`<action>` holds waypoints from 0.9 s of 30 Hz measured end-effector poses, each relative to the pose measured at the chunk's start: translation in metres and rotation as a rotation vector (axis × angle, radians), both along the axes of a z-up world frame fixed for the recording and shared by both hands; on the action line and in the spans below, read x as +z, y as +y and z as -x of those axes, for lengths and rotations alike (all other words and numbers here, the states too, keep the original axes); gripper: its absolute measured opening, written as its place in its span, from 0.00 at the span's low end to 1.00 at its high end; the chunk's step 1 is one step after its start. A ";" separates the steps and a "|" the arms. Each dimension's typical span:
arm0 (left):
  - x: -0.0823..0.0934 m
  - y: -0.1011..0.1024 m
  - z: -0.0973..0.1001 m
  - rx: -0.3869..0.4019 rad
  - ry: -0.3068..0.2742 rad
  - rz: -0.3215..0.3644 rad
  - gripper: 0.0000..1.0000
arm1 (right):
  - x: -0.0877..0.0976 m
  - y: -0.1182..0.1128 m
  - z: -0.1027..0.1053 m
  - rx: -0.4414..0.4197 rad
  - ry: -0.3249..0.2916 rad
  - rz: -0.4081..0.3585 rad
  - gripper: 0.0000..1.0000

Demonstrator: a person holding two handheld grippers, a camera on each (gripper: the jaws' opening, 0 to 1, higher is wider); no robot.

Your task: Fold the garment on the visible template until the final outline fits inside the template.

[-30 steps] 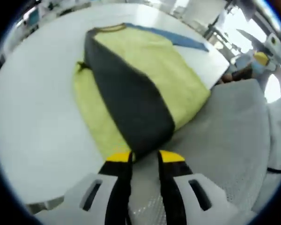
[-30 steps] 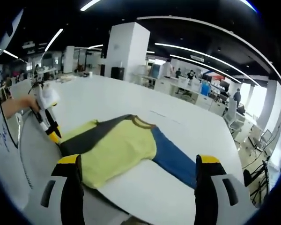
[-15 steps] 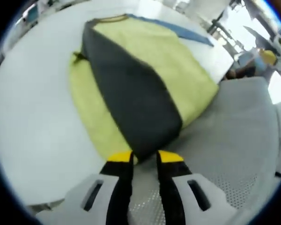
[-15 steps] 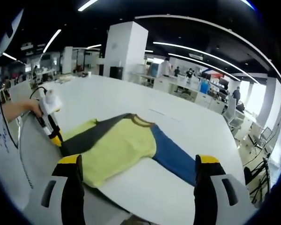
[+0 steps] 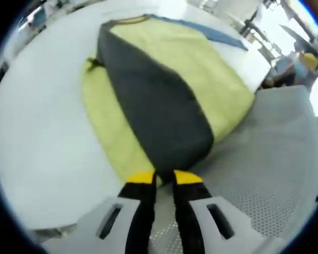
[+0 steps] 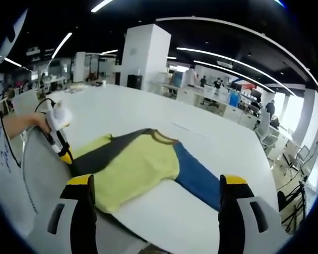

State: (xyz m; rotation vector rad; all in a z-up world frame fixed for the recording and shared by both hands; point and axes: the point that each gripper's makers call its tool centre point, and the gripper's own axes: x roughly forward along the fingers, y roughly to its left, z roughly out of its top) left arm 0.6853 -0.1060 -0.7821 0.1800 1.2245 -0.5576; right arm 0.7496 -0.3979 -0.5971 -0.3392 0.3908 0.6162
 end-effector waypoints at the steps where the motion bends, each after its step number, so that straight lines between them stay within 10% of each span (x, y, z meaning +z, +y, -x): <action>1: 0.000 0.000 0.000 -0.003 -0.003 0.000 0.06 | -0.001 0.000 0.000 0.000 0.002 0.003 0.96; 27: 0.018 0.000 -0.010 0.029 -0.085 0.012 0.00 | -0.002 0.001 0.003 0.015 0.011 0.024 0.99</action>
